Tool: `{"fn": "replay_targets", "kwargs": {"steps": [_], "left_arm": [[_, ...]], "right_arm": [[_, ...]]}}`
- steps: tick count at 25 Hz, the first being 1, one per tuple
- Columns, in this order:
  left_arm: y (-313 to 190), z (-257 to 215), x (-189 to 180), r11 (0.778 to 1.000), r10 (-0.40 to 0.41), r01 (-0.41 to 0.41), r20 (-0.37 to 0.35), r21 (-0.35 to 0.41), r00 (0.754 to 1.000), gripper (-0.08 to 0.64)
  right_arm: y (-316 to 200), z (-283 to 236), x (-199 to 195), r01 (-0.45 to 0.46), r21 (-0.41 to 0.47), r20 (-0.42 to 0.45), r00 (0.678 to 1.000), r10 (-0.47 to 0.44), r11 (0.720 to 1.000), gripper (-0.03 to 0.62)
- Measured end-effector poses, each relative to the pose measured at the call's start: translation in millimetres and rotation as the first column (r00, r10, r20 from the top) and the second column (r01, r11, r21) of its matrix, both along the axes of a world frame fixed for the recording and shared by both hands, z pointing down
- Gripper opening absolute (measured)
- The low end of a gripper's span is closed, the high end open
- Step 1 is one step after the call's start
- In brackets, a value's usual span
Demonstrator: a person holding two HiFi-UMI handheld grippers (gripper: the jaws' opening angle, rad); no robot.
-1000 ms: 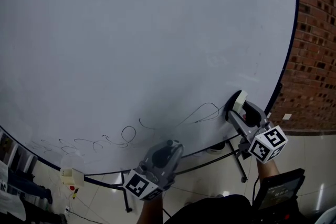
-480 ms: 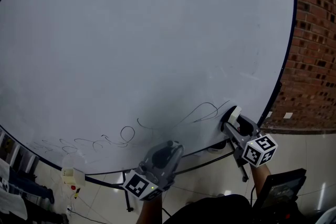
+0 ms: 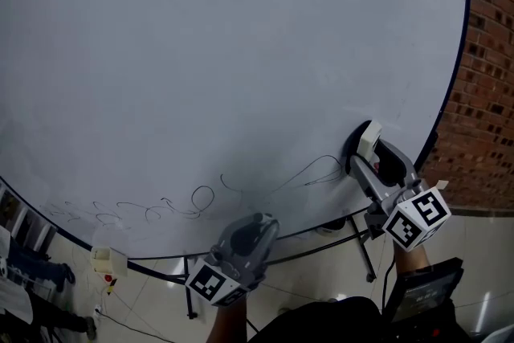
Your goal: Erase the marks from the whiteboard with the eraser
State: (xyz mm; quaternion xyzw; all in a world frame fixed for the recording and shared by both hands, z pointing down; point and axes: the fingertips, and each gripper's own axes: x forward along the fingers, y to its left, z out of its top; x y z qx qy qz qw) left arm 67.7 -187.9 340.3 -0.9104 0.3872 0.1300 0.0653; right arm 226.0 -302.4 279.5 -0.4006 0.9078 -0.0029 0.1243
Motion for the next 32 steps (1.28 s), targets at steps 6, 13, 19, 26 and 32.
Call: {"fn": "replay_targets", "kwargs": {"steps": [6, 13, 19, 26, 32], "left_arm": [[-4.5, -0.7, 2.5, 1.0, 0.002, -0.002, 0.0, 0.002, 1.0, 0.057], [-6.5, 2.1, 8.5, 1.0, 0.018, -0.018, 0.009, -0.005, 1.0, 0.057], [-6.0, 3.2, 10.4, 1.0, 0.021, -0.021, 0.011, -0.009, 1.0, 0.057], [-1.3, 0.1, 5.9, 1.0, 0.02, -0.02, 0.013, 0.0, 1.0, 0.057], [3.0, -3.9, -3.6, 1.0, 0.016, -0.016, 0.0, 0.013, 1.0, 0.057]], "right_arm": [[-2.0, 46.5, 0.0, 0.013, -0.069, -0.017, 1.0, -0.014, 0.998, 0.239], [-5.6, 132.9, 0.5, 0.02, -0.22, -0.042, 0.999, -0.03, 0.975, 0.24], [-8.6, 169.9, 4.7, 0.008, -0.284, -0.045, 0.999, -0.021, 0.959, 0.239], [-5.1, 122.3, -1.2, 0.0, -0.234, -0.008, 1.0, -0.002, 0.972, 0.239], [2.4, 34.7, -15.7, 0.021, -0.086, -0.021, 1.0, -0.023, 0.996, 0.239]]}}
